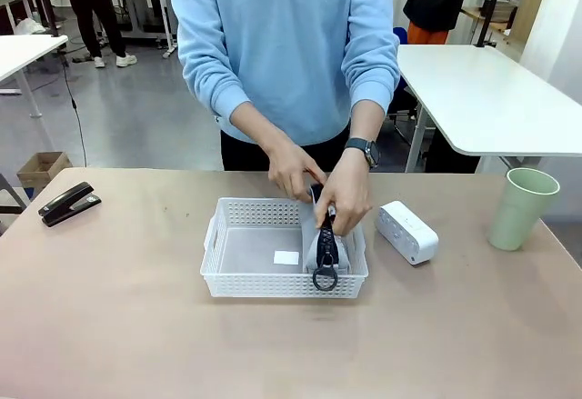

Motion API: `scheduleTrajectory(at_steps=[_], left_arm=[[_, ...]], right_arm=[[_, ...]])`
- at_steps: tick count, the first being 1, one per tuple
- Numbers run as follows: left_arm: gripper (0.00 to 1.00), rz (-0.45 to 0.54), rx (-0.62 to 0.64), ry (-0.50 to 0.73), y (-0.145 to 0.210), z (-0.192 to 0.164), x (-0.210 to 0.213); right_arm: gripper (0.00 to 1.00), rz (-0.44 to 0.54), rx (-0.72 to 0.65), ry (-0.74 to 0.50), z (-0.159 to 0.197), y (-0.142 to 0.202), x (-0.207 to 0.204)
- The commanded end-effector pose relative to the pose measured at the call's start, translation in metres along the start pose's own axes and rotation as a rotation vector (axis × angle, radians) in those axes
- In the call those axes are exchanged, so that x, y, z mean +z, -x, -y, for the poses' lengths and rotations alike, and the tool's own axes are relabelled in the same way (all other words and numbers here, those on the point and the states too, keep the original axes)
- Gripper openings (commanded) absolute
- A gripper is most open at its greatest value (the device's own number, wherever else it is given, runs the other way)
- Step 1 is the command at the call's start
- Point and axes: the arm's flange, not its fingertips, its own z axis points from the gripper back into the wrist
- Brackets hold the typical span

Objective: Efficiently arrange items inside the basket to fit them all.
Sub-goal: Pick up the Digital clock and place it inside the Organizing basket.

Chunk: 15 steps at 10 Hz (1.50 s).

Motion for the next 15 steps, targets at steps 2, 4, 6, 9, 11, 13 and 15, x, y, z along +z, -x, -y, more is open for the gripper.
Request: scheduleTrajectory(at_steps=[2,4,6,9,11,13,15], left_arm=[[1.0,0.008,-0.022,0.002,-0.003,0.002,-0.001],[1.0,0.008,-0.022,0.002,-0.003,0.002,-0.001],[1.0,0.008,-0.022,0.002,-0.003,0.002,-0.001],[1.0,0.008,-0.022,0.002,-0.003,0.002,-0.001],[1.0,0.008,-0.022,0.002,-0.003,0.002,-0.001],[1.0,0.008,-0.022,0.002,-0.003,0.002,-0.001],[1.0,0.008,-0.022,0.002,-0.003,0.002,-0.001]], right_arm=[[1.0,0.013,0.02,-0.021,0.0,-0.002,0.0],[1.0,0.013,0.02,-0.021,0.0,-0.002,0.0],[1.0,0.013,0.02,-0.021,0.0,-0.002,0.0],[1.0,0.013,0.02,-0.021,0.0,-0.002,0.0],[1.0,0.013,0.02,-0.021,0.0,-0.002,0.0],[1.0,-0.001,-0.006,-0.001,0.0,0.001,0.0],[1.0,-0.042,0.161,0.132,-0.059,0.007,-0.041]])
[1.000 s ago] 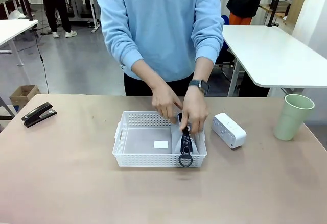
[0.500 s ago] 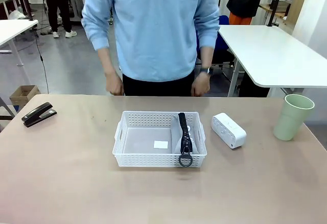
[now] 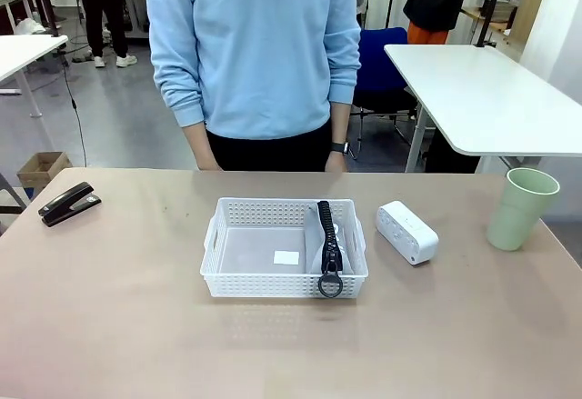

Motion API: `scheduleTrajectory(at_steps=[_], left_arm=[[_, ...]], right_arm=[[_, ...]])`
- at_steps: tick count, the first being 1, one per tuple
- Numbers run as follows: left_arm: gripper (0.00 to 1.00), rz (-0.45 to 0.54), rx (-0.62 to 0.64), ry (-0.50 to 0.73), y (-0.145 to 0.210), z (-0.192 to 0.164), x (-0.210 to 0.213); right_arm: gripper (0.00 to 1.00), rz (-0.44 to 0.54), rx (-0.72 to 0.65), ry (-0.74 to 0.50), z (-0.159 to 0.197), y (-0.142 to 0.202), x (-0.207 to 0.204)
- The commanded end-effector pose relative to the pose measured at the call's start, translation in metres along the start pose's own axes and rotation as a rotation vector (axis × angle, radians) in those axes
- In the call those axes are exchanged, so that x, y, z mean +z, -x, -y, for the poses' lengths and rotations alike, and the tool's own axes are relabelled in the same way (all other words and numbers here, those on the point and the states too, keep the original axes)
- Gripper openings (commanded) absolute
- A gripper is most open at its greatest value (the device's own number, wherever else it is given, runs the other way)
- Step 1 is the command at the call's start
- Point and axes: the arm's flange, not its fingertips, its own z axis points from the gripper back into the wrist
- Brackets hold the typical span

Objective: Efficiently arrange items inside the basket to fit them all.
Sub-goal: Pick up the Digital clock and place it inside the Organizing basket.

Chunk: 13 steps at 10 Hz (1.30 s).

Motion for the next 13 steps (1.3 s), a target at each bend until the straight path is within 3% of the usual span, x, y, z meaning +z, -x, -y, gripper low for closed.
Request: scheduleTrajectory(at_steps=[1,5,8,9,10,11,13], left_arm=[[1.0,0.017,-0.023,0.014,-0.002,0.0,0.0],[1.0,0.017,-0.023,0.014,-0.002,0.0,0.0],[1.0,0.017,-0.023,0.014,-0.002,0.0,0.0],[1.0,0.017,-0.023,0.014,-0.002,0.0,0.0],[1.0,0.017,-0.023,0.014,-0.002,0.0,0.0],[1.0,0.017,-0.023,0.014,-0.002,0.0,0.0],[1.0,0.017,-0.023,0.014,-0.002,0.0,0.0]], right_arm=[[1.0,-0.053,0.145,0.195,-0.066,0.009,-0.046],[1.0,-0.253,0.406,0.368,-0.153,0.035,-0.152],[1.0,-0.427,0.594,0.569,-0.172,0.07,-0.244],[1.0,-0.436,0.632,0.569,-0.173,0.075,-0.251],[1.0,-0.331,0.632,0.48,-0.173,0.064,-0.23],[1.0,-0.452,0.588,0.534,-0.186,0.074,-0.255],[1.0,-0.426,0.612,0.54,-0.187,0.071,-0.256]])
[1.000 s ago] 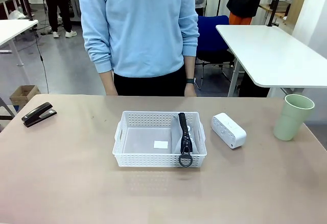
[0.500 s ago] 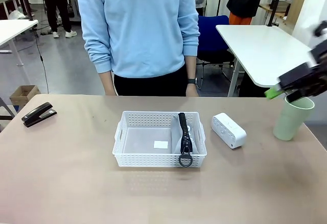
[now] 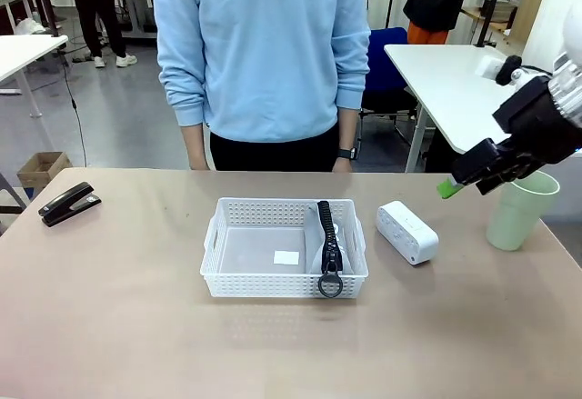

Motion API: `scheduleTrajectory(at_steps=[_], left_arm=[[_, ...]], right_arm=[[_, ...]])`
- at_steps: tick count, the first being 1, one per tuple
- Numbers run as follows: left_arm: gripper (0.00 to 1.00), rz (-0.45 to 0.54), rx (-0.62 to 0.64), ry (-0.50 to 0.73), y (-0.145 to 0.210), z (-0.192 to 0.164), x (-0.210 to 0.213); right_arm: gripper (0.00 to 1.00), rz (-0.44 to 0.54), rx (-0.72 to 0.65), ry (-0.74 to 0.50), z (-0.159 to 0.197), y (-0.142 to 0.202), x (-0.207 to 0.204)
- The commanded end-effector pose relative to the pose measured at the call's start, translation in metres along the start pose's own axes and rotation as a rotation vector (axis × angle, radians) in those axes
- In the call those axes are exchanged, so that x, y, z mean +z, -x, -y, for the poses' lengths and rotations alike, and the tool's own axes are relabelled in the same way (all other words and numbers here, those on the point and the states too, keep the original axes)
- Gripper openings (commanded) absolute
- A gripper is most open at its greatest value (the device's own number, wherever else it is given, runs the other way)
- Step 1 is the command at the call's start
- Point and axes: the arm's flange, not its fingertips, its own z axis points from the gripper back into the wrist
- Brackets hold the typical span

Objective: Efficiently arrange items inside the basket to fit them all.
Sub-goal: Pick up the Digital clock and place it inside the Organizing basket.

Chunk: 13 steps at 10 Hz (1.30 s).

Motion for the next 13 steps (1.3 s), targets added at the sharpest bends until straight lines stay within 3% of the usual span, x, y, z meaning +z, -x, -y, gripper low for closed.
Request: scheduleTrajectory(at_steps=[1,4,6,11,12,13], left_arm=[[1.0,0.019,-0.021,0.014,-0.001,0.001,0.0],[1.0,0.019,-0.021,0.014,-0.001,0.001,0.0],[1.0,0.019,-0.021,0.014,-0.001,0.001,0.0],[1.0,0.019,-0.021,0.014,-0.001,0.001,0.0],[1.0,0.019,-0.021,0.014,-0.001,0.001,0.0],[1.0,0.019,-0.021,0.014,-0.001,0.001,0.0]], right_arm=[[1.0,-0.025,-0.064,0.067,-0.008,-0.007,-0.008],[1.0,-0.091,-0.321,0.173,-0.009,-0.057,-0.042],[1.0,-0.108,-0.397,0.236,-0.004,-0.084,-0.064],[1.0,-0.149,-0.39,0.313,0.013,-0.125,-0.108],[1.0,-0.082,-0.422,0.335,0.014,-0.128,-0.107],[1.0,-0.173,-0.375,0.295,0.017,-0.119,-0.11]])
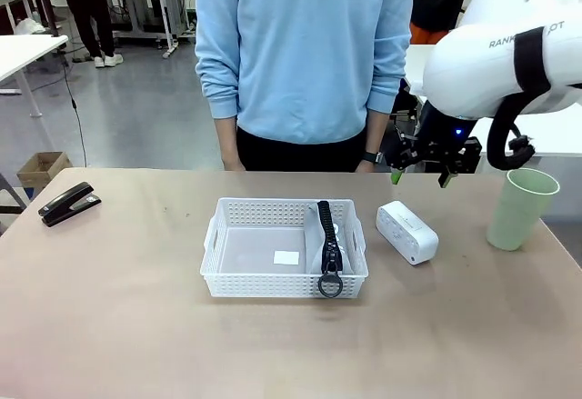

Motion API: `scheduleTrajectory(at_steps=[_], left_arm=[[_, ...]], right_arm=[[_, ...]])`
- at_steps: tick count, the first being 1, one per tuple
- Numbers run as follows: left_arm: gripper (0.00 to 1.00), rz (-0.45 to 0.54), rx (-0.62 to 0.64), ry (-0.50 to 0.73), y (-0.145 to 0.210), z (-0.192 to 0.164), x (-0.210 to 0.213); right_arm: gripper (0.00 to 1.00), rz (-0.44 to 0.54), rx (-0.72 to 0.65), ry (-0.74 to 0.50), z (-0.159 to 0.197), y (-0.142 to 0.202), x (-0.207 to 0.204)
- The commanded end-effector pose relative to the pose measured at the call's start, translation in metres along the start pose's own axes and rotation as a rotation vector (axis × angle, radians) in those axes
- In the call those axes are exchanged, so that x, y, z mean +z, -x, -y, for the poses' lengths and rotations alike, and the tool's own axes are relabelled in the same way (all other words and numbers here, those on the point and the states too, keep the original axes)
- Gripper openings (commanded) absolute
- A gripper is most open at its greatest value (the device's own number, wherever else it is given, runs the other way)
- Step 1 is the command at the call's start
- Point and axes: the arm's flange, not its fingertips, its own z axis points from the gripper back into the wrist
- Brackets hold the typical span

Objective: Efficiently arrange items inside the basket to fit them all.
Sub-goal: Pick up the Digital clock and place it inside the Organizing basket.

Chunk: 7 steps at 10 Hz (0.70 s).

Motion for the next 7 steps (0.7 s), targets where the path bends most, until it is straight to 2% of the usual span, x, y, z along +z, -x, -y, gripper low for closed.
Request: scheduleTrajectory(at_steps=[1,3,7], left_arm=[[1.0,0.017,-0.019,0.014,-0.001,0.001,0.0],[1.0,0.017,-0.019,0.014,-0.001,0.001,0.0],[1.0,0.017,-0.019,0.014,-0.001,0.001,0.0]], right_arm=[[1.0,0.013,0.013,0.01,-0.001,0.001,0.001],[1.0,0.007,0.03,0.024,-0.002,-0.006,-0.01],[1.0,-0.048,0.143,0.035,0.012,-0.011,-0.066]])
